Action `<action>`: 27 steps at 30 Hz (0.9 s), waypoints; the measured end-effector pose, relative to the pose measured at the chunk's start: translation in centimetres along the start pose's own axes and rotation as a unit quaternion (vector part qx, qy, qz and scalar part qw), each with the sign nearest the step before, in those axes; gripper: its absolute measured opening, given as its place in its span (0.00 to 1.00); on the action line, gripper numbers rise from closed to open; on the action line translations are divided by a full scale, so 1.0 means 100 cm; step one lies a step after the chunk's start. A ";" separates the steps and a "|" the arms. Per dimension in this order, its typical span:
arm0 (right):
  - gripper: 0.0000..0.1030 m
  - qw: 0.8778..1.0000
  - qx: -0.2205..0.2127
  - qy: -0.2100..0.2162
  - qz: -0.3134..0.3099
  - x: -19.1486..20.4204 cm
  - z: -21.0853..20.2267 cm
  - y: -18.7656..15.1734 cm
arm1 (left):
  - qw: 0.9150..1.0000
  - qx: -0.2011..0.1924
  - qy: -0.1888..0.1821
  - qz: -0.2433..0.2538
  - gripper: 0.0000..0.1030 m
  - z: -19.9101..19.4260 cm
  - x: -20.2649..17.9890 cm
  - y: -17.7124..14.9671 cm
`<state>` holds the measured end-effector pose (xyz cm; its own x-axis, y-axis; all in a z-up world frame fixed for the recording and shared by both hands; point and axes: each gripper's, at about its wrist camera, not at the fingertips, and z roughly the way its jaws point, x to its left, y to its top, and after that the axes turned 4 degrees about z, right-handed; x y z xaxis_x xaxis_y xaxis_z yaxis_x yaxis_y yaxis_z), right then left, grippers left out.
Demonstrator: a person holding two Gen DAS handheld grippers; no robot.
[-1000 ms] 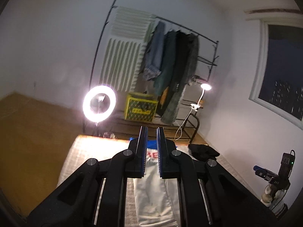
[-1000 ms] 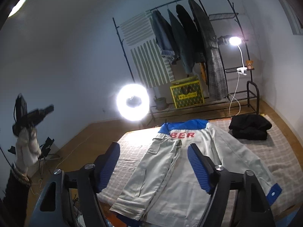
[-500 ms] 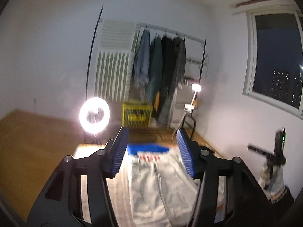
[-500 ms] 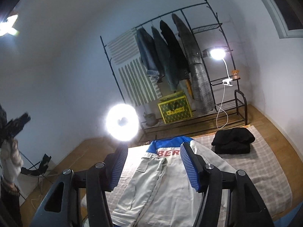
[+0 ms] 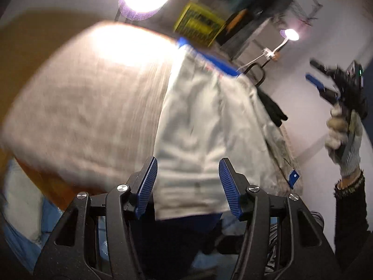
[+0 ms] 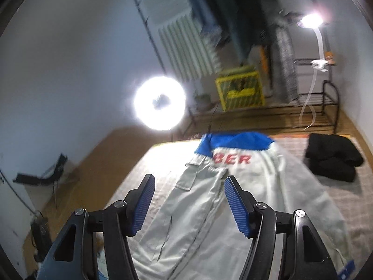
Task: Fold large clothes
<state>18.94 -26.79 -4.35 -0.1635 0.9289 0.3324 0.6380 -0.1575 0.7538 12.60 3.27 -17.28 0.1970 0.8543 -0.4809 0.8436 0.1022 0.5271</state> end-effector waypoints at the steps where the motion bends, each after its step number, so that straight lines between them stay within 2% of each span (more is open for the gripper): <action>1: 0.65 1.000 0.015 0.001 0.001 0.002 0.023 0.001 | 1.000 0.011 0.001 -0.006 0.55 0.012 0.005 -0.007; 5: 0.67 0.998 0.057 -0.012 -0.012 0.012 0.111 0.007 | 0.999 0.036 0.006 -0.004 0.55 0.037 0.015 -0.029; 10: 0.74 0.994 0.110 -0.018 0.009 0.003 0.214 0.020 | 0.996 0.067 -0.021 -0.047 0.55 0.059 0.035 -0.041; 12: 0.74 0.991 0.130 -0.028 0.021 -0.001 0.257 0.023 | 0.994 0.076 -0.041 -0.068 0.55 0.068 0.041 -0.043; 17: 0.74 0.981 0.176 -0.077 0.021 0.003 0.342 0.021 | 0.992 0.076 -0.068 -0.071 0.32 0.075 0.041 -0.038; 20: 0.73 0.972 0.190 -0.136 0.002 0.008 0.380 0.027 | 0.991 0.077 -0.081 -0.076 0.25 0.076 0.044 -0.037; 23: 0.73 0.958 0.215 -0.189 -0.008 0.008 0.411 0.027 | 0.989 0.077 -0.092 -0.081 0.19 0.076 0.046 -0.035; 24: 0.65 0.953 0.224 -0.204 -0.017 0.009 0.418 0.024 | 0.990 0.078 -0.092 -0.079 0.18 0.076 0.046 -0.034; 25: 0.52 0.949 0.230 -0.215 -0.028 0.011 0.422 0.022 | 0.990 0.076 -0.092 -0.077 0.16 0.074 0.046 -0.034; 26: 0.44 0.944 0.238 -0.223 -0.045 0.013 0.429 0.019 | 0.990 0.075 -0.093 -0.076 0.14 0.073 0.046 -0.034; 27: 0.26 0.944 0.244 -0.216 -0.056 0.017 0.431 0.018 | 0.990 0.071 -0.096 -0.077 0.13 0.070 0.046 -0.034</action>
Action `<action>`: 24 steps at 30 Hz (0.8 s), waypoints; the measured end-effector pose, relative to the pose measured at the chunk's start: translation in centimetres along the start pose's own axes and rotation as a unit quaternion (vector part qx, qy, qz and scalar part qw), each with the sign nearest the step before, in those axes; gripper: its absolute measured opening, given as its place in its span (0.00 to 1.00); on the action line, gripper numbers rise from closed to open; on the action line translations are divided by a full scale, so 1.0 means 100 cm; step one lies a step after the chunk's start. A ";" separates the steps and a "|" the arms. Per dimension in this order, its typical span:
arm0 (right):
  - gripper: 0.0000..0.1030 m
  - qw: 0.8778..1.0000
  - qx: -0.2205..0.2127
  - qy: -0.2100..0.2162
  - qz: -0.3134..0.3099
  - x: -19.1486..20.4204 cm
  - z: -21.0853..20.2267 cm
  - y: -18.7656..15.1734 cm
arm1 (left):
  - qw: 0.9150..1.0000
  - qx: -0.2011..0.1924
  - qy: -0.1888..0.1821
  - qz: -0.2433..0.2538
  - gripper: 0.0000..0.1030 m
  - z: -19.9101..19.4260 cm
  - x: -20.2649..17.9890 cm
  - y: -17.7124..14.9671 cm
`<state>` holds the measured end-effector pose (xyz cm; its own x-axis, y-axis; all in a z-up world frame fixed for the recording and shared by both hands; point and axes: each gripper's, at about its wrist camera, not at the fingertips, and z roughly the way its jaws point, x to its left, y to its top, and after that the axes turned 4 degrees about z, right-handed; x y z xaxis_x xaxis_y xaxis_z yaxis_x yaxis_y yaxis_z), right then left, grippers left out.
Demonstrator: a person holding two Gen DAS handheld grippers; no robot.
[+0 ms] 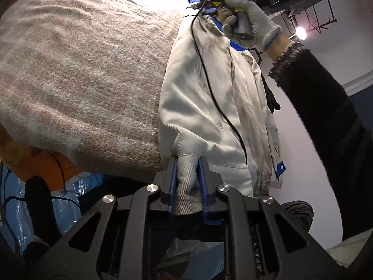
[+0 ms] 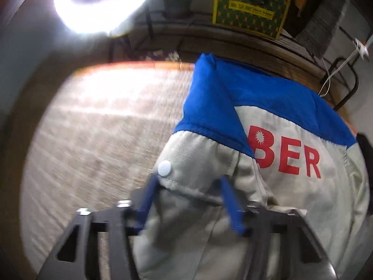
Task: Fold large clothes
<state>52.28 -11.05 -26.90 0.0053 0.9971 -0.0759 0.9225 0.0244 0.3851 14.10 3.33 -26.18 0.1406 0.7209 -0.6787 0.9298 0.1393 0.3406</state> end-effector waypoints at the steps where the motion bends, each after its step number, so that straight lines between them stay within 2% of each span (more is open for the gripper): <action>1: 0.15 1.000 -0.001 0.001 -0.006 0.003 0.000 0.000 | 1.000 -0.004 -0.004 -0.003 0.12 -0.004 0.003 0.000; 3: 0.10 1.000 -0.009 0.014 -0.010 0.010 -0.004 0.004 | 1.000 -0.008 -0.007 -0.019 0.12 -0.009 0.012 -0.002; 6: 0.09 0.999 -0.003 0.045 -0.018 0.020 0.010 0.006 | 0.999 -0.010 0.020 -0.030 0.11 -0.010 0.027 -0.005; 8: 0.09 0.998 -0.011 0.055 -0.031 0.030 0.026 0.001 | 0.999 -0.007 0.029 -0.037 0.11 -0.009 0.033 -0.005; 11: 0.17 0.996 -0.033 0.071 -0.039 0.034 0.021 -0.002 | 0.999 -0.005 0.051 -0.015 0.11 -0.007 0.024 -0.006; 13: 0.27 0.992 -0.038 0.118 -0.026 0.023 0.006 -0.003 | 0.998 -0.005 0.063 -0.003 0.13 -0.008 0.019 -0.006; 15: 0.29 0.986 -0.068 0.149 -0.012 0.004 -0.022 -0.011 | 0.997 -0.011 0.079 0.000 0.15 -0.014 0.017 -0.006; 18: 0.31 0.983 -0.108 0.151 0.002 -0.029 -0.057 -0.033 | 0.992 -0.050 0.115 0.026 0.15 -0.037 0.010 -0.008; 21: 0.31 0.982 -0.115 0.152 0.003 -0.059 -0.072 -0.063 | 0.990 -0.085 0.099 0.045 0.15 -0.051 -0.006 -0.008; 24: 0.32 0.981 -0.119 0.152 0.010 -0.078 -0.071 -0.080 | 0.991 -0.075 0.073 0.078 0.15 -0.041 -0.027 -0.008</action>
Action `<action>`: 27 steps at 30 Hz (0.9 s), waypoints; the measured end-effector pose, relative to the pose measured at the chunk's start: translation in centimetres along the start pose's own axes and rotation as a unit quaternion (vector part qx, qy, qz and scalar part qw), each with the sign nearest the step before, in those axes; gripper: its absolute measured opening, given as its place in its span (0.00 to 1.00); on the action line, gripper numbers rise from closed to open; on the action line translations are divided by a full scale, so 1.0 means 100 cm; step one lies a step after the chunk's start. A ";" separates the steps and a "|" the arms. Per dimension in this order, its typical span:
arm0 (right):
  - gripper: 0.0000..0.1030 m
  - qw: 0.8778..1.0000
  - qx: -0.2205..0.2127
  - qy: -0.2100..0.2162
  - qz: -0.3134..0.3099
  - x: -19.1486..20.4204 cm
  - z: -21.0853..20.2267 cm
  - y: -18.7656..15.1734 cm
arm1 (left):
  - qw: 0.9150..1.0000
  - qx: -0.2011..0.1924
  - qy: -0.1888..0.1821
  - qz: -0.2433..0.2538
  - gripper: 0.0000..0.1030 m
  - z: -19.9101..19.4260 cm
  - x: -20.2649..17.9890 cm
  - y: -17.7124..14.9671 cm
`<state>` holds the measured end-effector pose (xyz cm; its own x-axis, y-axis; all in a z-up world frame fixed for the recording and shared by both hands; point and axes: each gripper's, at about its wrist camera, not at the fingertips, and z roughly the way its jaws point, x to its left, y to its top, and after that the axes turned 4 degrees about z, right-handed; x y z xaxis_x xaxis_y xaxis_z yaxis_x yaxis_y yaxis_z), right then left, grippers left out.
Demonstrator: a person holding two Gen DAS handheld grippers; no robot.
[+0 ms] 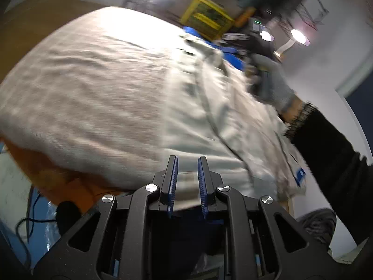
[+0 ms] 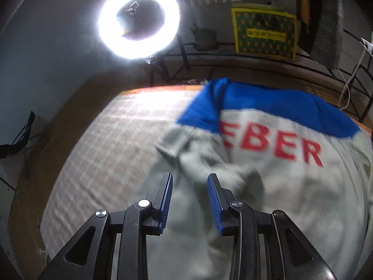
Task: Fold large clothes
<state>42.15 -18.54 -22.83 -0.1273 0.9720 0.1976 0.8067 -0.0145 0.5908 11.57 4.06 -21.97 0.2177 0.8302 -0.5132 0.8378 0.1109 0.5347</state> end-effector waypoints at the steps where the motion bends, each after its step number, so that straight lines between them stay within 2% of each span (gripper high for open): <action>1: 0.32 1.000 -0.003 0.002 0.006 -0.004 0.002 0.001 | 1.000 0.007 -0.017 0.013 0.15 0.005 -0.010 -0.001; 4: 0.32 0.999 -0.003 0.006 0.039 -0.016 0.014 0.000 | 0.998 0.041 -0.021 0.038 0.15 0.027 -0.027 -0.007; 7: 0.29 0.998 0.023 -0.037 0.040 -0.024 0.040 -0.001 | 0.996 0.081 -0.012 0.031 0.15 0.050 -0.022 -0.014; 9: 0.27 0.995 0.055 -0.075 0.028 -0.033 0.056 -0.007 | 0.995 0.095 0.005 0.034 0.07 0.061 -0.018 -0.019; 11: 0.27 0.996 0.047 -0.069 0.026 -0.035 0.053 -0.010 | 0.994 0.093 0.012 0.048 0.06 0.061 -0.020 -0.019; 13: 0.28 0.998 0.032 -0.046 0.040 -0.037 0.038 -0.009 | 0.994 0.087 0.019 0.063 0.06 0.057 -0.024 -0.020; 18: 0.33 0.999 -0.027 -0.011 0.043 -0.032 -0.038 -0.012 | 0.994 0.048 0.031 0.089 0.06 0.028 -0.033 -0.015; 20: 0.43 0.998 -0.058 -0.008 0.034 -0.027 -0.078 -0.017 | 0.994 0.025 0.029 0.102 0.06 0.009 -0.039 -0.012; 22: 0.69 0.995 -0.096 -0.012 0.020 -0.027 -0.120 -0.024 | 0.993 0.007 0.030 0.110 0.06 -0.007 -0.047 -0.008; 24: 0.77 0.989 -0.144 -0.016 0.003 -0.024 -0.170 -0.038 | 0.992 -0.013 0.033 0.123 0.06 -0.025 -0.055 -0.005; 27: 0.78 0.984 -0.176 -0.033 -0.010 -0.027 -0.224 -0.052 | 0.990 -0.031 0.031 0.131 0.06 -0.043 -0.063 -0.001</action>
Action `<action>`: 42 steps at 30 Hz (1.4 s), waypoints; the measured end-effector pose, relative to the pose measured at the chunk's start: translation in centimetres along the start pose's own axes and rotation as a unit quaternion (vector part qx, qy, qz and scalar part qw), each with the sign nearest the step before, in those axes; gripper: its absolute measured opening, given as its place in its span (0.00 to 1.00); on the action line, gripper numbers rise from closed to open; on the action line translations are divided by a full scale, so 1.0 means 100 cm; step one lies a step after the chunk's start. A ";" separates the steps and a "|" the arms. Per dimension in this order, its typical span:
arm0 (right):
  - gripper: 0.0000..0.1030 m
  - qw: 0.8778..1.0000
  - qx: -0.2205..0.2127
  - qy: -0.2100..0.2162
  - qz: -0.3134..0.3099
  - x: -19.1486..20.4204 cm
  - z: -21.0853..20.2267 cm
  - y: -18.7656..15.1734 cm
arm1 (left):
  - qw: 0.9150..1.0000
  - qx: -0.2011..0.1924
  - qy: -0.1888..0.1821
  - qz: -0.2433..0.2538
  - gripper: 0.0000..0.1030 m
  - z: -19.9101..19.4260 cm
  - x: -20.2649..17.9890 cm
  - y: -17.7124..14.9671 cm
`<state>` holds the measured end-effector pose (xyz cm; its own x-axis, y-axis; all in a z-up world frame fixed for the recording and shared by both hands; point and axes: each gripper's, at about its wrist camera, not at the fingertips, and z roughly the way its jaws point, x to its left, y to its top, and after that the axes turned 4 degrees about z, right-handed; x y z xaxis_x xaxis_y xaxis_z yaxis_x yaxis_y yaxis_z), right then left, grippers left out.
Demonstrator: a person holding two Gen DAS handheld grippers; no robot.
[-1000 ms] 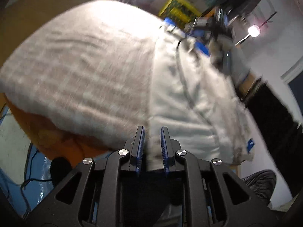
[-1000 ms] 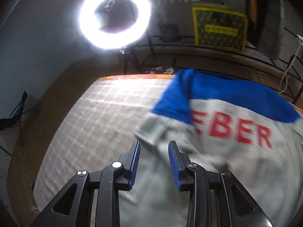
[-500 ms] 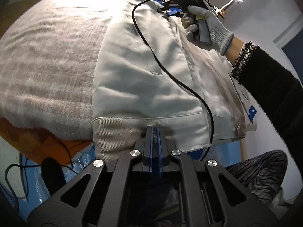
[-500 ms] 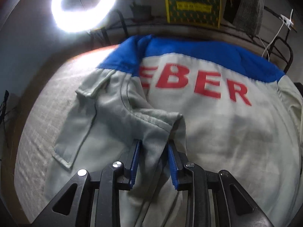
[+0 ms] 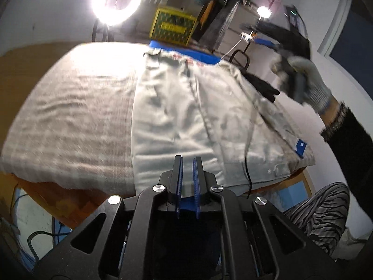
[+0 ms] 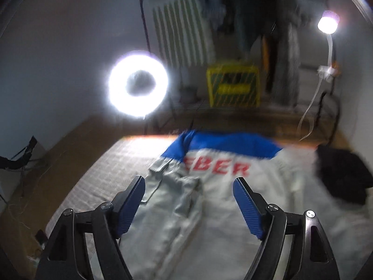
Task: Fold large clothes
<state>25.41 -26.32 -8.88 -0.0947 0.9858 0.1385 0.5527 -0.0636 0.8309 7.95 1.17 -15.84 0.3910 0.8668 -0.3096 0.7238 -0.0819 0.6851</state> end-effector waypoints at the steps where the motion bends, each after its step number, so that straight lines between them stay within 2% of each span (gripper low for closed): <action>1: 0.79 1.000 -0.006 0.001 -0.005 -0.003 -0.020 0.000 | 1.000 -0.007 -0.001 0.003 0.06 -0.006 -0.003 0.003; 2: 0.80 1.000 -0.014 0.000 -0.010 -0.007 -0.037 -0.002 | 1.000 -0.014 0.001 0.008 0.06 -0.013 -0.006 0.006; 4: 0.93 0.999 -0.028 -0.005 -0.018 -0.013 -0.067 -0.006 | 1.000 -0.024 0.004 0.016 0.06 -0.020 -0.016 0.011; 6: 1.00 0.999 -0.039 -0.011 -0.026 -0.019 -0.098 -0.013 | 0.999 -0.032 0.001 0.023 0.06 -0.025 -0.025 0.015; 9: 1.00 0.998 -0.048 -0.024 -0.032 -0.031 -0.138 -0.025 | 0.998 -0.040 -0.007 0.040 0.06 -0.031 -0.044 0.025; 12: 1.00 0.998 -0.042 -0.036 -0.012 -0.048 -0.172 -0.039 | 0.998 -0.044 -0.021 0.049 0.08 -0.033 -0.058 0.033; 14: 1.00 0.998 -0.041 -0.045 0.017 -0.066 -0.195 -0.049 | 0.997 -0.045 -0.038 0.053 0.26 -0.032 -0.069 0.039; 15: 1.00 0.997 -0.043 -0.052 0.031 -0.075 -0.205 -0.055 | 0.997 -0.045 -0.043 0.055 0.30 -0.032 -0.073 0.041; 21: 1.00 0.987 -0.036 -0.112 0.113 -0.138 -0.242 -0.087 | 0.994 -0.026 -0.069 0.083 0.31 -0.007 -0.104 0.052; 25: 0.95 0.972 -0.024 -0.142 0.184 -0.192 -0.258 -0.115 | 0.993 0.002 -0.092 0.079 0.31 0.023 -0.118 0.057; 29: 0.91 0.959 -0.010 -0.174 0.224 -0.234 -0.258 -0.145 | 0.990 0.033 -0.110 0.078 0.31 0.053 -0.131 0.059; 34: 0.88 0.942 0.023 -0.204 0.266 -0.285 -0.240 -0.183 | 0.990 0.060 -0.100 0.081 0.31 0.093 -0.140 0.064; 37: 0.86 0.925 0.039 -0.196 0.322 -0.318 -0.225 -0.207 | 0.991 0.074 -0.091 0.069 0.31 0.114 -0.135 0.064; 39: 0.84 0.909 0.050 -0.191 0.366 -0.342 -0.214 -0.225 | 0.991 0.082 -0.088 0.059 0.31 0.126 -0.130 0.064; 42: 0.84 0.892 0.066 -0.187 0.406 -0.368 -0.199 -0.243 | 0.991 0.095 -0.090 0.041 0.31 0.141 -0.123 0.059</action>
<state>-1.06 -64.13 -23.46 0.6506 0.6077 0.4554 0.4083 -0.7856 0.4649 15.48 -16.89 -17.31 0.5350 0.7530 -0.3831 0.7732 -0.2536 0.5813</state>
